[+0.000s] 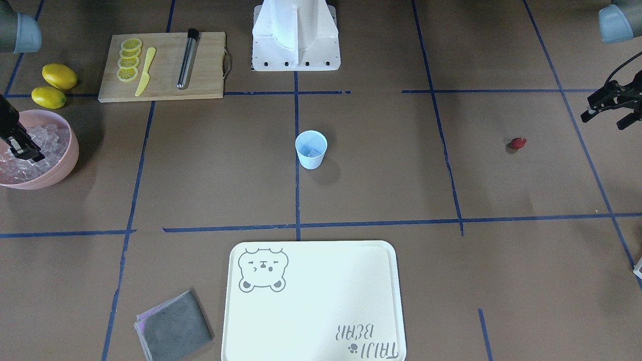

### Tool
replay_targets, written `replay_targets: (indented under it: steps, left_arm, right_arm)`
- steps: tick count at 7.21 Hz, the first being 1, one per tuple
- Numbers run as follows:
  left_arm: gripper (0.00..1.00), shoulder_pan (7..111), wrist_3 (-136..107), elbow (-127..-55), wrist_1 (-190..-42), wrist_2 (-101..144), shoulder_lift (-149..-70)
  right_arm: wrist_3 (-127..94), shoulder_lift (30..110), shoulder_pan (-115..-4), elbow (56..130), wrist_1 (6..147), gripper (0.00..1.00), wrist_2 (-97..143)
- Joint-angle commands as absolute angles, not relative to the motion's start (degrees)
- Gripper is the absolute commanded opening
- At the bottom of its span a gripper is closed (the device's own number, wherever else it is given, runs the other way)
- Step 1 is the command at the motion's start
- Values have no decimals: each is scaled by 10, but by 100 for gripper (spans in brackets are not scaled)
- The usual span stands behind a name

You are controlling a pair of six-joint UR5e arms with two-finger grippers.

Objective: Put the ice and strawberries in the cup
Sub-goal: 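Lower the right gripper into the bowl and grasp another ice cube, then carry the ice cube with the right gripper over the cup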

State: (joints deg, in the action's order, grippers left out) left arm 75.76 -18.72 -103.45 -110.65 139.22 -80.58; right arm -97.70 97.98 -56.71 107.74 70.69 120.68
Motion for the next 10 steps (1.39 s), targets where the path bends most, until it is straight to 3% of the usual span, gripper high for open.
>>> replay_targets:
  steps: [1, 4, 6, 7, 9, 10]
  left_arm:
    - [100, 758, -187, -1034, -1107, 1392, -806]
    - [100, 758, -187, -1035, -1107, 1392, -805]
    - [100, 758, -187, -1037, -1107, 1392, -805]
    - [100, 758, -188, -1041, -1107, 1393, -805]
    - [100, 758, -188, -1041, -1107, 1392, -805]
    - [100, 758, -188, -1041, -1107, 1393, -805]
  right_arm:
    - [-980, 983, -570, 1145, 715, 0, 1206]
    - [-982, 959, -527, 1250, 715, 0, 1208]
    - [-1004, 864, -450, 1252, 722, 0, 1208]
    - [-1015, 793, -403, 1249, 781, 0, 1207]
    - [-1020, 575, -315, 1154, 918, 1, 1147]
    - [-1020, 537, -285, 1114, 915, 1, 1107]
